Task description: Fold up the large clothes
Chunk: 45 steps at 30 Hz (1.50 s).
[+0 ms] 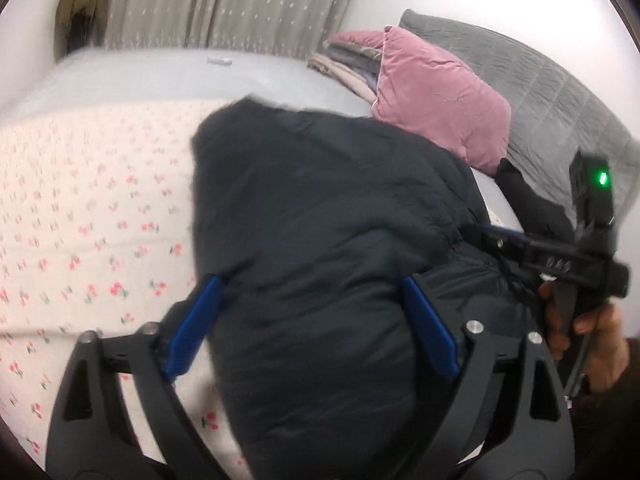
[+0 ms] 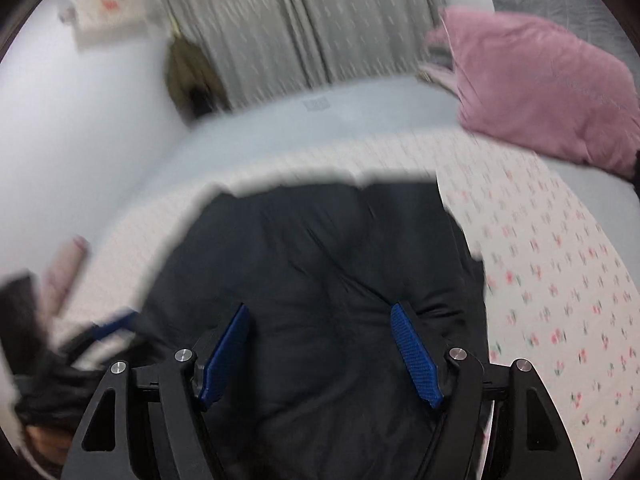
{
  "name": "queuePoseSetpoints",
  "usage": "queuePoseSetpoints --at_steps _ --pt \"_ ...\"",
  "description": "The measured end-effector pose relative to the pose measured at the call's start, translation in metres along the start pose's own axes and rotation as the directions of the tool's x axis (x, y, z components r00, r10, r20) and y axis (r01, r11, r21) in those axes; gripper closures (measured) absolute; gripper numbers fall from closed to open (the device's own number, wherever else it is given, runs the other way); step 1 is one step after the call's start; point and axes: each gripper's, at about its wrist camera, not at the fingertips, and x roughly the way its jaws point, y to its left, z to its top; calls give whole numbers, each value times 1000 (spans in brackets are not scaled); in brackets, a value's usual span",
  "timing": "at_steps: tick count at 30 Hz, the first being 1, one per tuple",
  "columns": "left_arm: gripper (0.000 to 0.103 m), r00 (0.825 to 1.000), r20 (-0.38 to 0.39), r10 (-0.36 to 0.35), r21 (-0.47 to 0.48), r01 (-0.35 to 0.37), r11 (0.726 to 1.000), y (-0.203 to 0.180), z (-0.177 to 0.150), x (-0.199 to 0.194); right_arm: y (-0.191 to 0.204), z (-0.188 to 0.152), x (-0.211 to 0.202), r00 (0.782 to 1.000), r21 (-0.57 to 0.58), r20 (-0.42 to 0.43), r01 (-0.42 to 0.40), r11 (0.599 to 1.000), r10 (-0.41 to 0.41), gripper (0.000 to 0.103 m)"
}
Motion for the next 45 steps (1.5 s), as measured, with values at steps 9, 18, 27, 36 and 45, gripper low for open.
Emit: queuePoseSetpoints --at_steps 9,18,27,36,45 --pt "2 967 -131 -219 -310 170 935 57 -2 2 -94 -13 -19 984 303 -80 -126 945 157 28" --pt "1 845 -172 -506 -667 279 691 91 -37 57 -139 -38 24 873 573 -148 -307 760 465 18" --pt "4 875 -161 -457 -547 306 779 58 -29 53 -141 -55 49 827 605 -112 -383 698 551 9" --pt "23 908 -79 -412 -260 380 887 -40 27 47 -141 -25 -7 854 439 88 -495 750 513 66" --pt "24 874 -54 -482 -80 478 875 -117 94 108 -224 -3 -75 896 425 307 -430 797 319 67"
